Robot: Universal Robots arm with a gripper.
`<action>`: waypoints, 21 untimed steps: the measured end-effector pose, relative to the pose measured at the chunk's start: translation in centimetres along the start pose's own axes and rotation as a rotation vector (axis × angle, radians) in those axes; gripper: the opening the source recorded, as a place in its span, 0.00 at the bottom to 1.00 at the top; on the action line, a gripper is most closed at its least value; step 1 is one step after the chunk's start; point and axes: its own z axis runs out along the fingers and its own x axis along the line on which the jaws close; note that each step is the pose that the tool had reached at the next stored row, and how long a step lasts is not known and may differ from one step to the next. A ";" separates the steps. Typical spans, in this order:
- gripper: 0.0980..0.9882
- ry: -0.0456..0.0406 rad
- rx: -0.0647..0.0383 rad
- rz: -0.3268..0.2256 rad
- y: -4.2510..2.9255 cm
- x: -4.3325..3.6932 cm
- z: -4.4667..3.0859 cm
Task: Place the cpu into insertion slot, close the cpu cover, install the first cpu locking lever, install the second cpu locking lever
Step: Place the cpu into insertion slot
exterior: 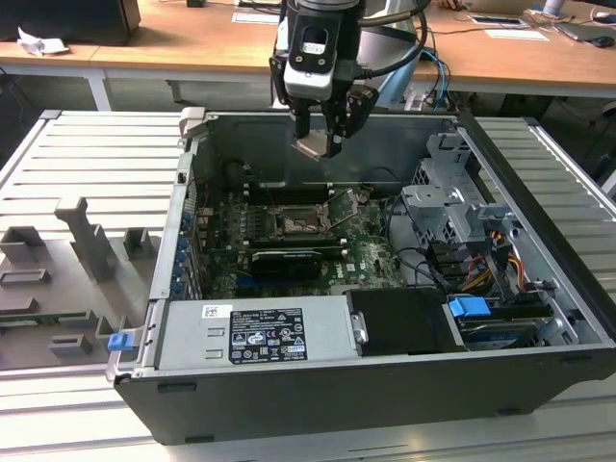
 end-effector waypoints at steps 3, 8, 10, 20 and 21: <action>0.50 0.0015 0.001 0.000 -0.01 -0.01 0.18; 0.50 0.0004 0.002 0.037 -0.07 -0.01 1.08; 0.50 -0.0036 0.001 0.084 -0.11 -0.02 1.57; 0.50 -0.0159 -0.002 0.226 -0.33 0.01 3.51; 0.50 -0.0158 -0.002 0.227 -0.34 0.01 3.60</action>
